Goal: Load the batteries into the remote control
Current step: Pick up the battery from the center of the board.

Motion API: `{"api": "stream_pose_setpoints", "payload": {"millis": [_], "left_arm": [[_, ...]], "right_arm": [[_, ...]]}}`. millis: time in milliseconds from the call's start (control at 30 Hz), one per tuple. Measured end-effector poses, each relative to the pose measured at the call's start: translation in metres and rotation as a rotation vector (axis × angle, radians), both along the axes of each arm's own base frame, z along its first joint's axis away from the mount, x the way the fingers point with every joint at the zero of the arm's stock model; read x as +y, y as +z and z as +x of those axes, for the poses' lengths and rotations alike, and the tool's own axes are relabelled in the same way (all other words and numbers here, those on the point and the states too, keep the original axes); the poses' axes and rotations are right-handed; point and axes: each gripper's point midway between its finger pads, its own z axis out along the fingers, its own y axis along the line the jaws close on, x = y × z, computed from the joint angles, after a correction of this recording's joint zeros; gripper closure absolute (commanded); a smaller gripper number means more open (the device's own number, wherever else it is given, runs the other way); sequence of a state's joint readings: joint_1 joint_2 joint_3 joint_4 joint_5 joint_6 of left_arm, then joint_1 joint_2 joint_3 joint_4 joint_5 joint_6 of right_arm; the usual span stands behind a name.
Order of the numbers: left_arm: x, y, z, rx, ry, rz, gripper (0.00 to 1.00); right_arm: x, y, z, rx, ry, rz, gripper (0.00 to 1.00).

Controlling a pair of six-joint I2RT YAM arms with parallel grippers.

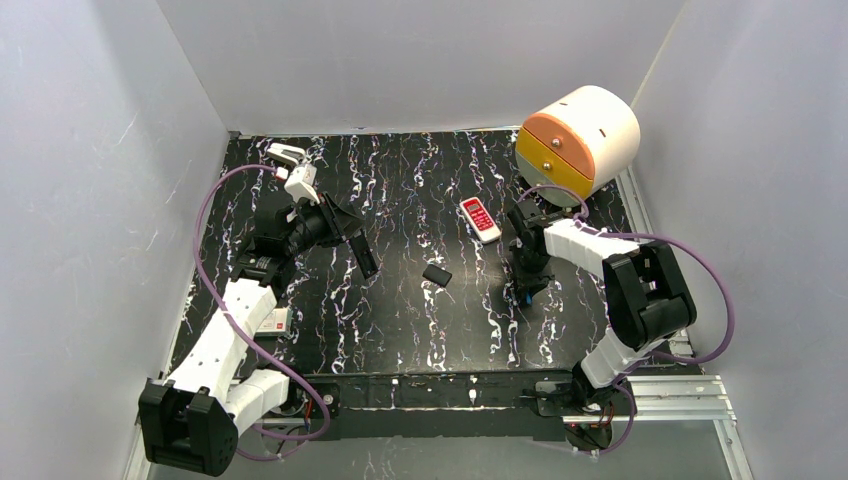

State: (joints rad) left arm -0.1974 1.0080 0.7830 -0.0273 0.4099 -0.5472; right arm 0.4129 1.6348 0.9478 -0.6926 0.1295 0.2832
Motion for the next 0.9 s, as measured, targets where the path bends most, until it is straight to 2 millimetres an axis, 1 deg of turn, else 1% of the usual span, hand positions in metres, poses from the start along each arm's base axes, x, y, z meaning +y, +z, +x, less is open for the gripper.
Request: {"api": "stream_pose_setpoints", "payload": {"millis": [67,133,300,333,400,467,533,600,667,700,733,800,867,900], "left_arm": [[0.000,0.000,0.000,-0.001,0.000,0.000,1.00],[0.000,0.000,0.000,0.000,0.001,-0.001,1.00],[-0.002,0.001,0.000,0.006,-0.001,-0.019,1.00],[-0.004,0.001,0.001,0.008,-0.006,-0.030,1.00],[-0.008,0.001,0.003,0.019,-0.013,-0.055,1.00],[-0.013,-0.002,0.006,0.045,-0.022,-0.082,1.00],[-0.018,-0.008,0.008,0.077,-0.029,-0.103,1.00],[-0.023,-0.009,0.010,0.097,-0.039,-0.129,1.00],[-0.029,-0.006,0.011,0.107,-0.052,-0.168,1.00],[-0.032,-0.004,0.011,0.107,-0.060,-0.185,1.00],[-0.035,-0.001,0.011,0.110,-0.071,-0.208,1.00],[-0.041,0.005,0.012,0.110,-0.093,-0.246,1.00],[-0.045,0.010,0.013,0.109,-0.112,-0.277,1.00],[-0.047,0.014,0.013,0.104,-0.124,-0.292,1.00]], "right_arm": [[-0.001,0.000,0.002,-0.008,-0.006,-0.004,0.88],[-0.002,0.001,0.003,-0.018,-0.010,-0.011,0.92],[-0.006,0.006,0.015,-0.105,-0.041,-0.033,0.94],[-0.005,0.010,0.018,-0.131,-0.046,-0.031,0.94],[-0.001,0.025,0.029,-0.211,-0.063,-0.009,0.94],[0.009,0.049,0.041,-0.305,-0.067,0.038,0.94],[0.029,0.080,0.058,-0.410,-0.059,0.109,0.94],[0.055,0.113,0.073,-0.508,-0.036,0.193,0.94],[0.092,0.150,0.083,-0.606,0.020,0.297,0.94],[0.113,0.169,0.084,-0.651,0.057,0.354,0.94],[0.131,0.183,0.083,-0.684,0.091,0.402,0.94],[0.170,0.213,0.072,-0.744,0.170,0.505,0.94],[0.203,0.238,0.055,-0.782,0.248,0.606,0.94],[0.216,0.247,0.046,-0.793,0.281,0.651,0.94]]}}
